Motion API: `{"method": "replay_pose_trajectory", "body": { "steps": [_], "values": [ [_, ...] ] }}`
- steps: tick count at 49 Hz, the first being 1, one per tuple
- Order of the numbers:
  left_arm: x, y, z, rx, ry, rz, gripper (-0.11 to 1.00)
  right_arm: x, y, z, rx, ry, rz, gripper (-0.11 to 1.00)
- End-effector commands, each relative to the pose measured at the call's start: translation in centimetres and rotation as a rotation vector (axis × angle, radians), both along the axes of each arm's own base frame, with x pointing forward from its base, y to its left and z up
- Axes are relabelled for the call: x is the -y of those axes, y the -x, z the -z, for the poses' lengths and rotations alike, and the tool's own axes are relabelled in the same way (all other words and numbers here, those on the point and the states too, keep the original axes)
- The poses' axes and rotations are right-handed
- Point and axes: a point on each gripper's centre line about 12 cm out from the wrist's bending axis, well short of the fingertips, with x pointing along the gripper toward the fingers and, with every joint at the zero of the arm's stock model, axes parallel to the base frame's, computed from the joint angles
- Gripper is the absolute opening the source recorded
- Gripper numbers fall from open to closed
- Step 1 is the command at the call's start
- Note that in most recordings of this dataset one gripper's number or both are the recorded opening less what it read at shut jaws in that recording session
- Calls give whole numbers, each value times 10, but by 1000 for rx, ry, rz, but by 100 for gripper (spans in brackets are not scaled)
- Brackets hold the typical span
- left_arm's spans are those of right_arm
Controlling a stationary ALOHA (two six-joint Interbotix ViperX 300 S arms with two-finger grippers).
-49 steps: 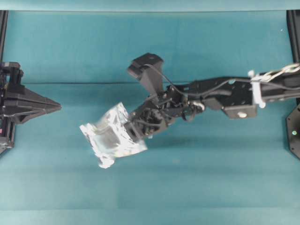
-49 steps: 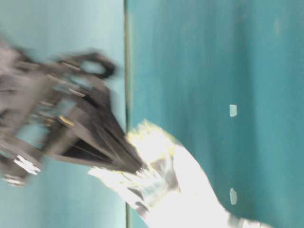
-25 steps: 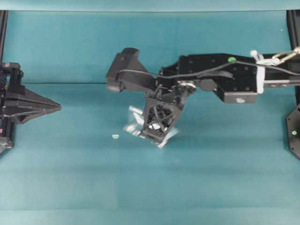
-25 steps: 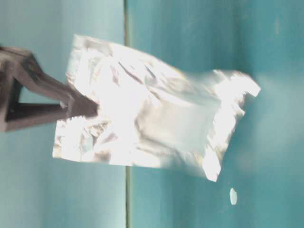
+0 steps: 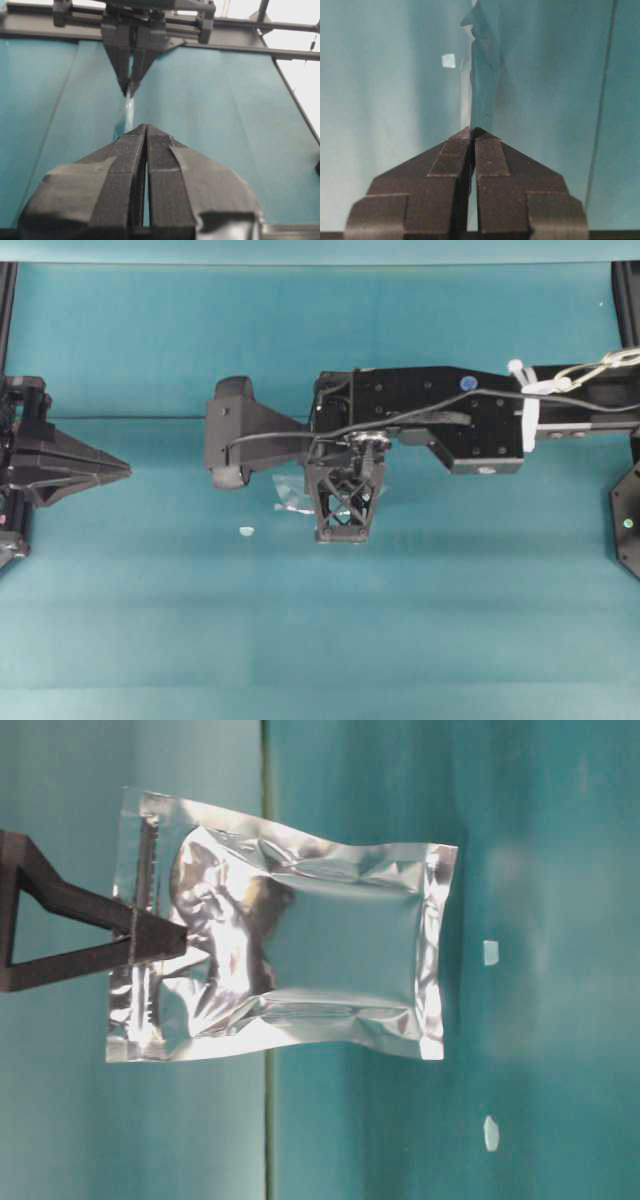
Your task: Hand over the silver zip bag and make it stand upright.
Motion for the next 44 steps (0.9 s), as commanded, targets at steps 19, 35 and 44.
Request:
{"method": "replay_pose_trajectory", "body": {
  "steps": [19,35,44],
  "values": [
    [0,-3,1,-8,-3,-1,-1,-13,-7,1,27,25,-57,1],
    [-3,-9,22,-142,84,-26,-1,-17,-7,4,24,41,-77,1],
    [-2,-11,32,-196,106,-26,0,-17,-5,7,12,41,-78,1]
  ]
}}
